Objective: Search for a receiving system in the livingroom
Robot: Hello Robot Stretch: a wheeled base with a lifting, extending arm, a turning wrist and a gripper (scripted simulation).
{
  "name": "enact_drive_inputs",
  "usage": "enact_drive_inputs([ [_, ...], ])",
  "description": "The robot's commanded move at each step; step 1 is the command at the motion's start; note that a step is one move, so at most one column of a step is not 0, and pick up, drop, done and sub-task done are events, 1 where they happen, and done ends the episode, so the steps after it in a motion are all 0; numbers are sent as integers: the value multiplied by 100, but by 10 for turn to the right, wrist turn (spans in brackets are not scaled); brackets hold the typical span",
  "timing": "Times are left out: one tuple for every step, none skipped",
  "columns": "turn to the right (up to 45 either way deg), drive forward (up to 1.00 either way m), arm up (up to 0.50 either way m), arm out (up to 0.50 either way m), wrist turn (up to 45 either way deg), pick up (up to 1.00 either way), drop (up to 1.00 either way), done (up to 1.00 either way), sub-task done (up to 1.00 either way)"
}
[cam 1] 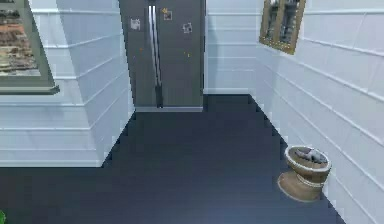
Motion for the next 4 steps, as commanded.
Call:
enact_drive_inputs([
  [-450,0,0,0,0,0,0,0,0],
  [-450,0,0,0,0,0,0,0,0],
  [0,100,0,0,0,0,0,0,0],
  [0,95,0,0,0,0,0,0,0],
])
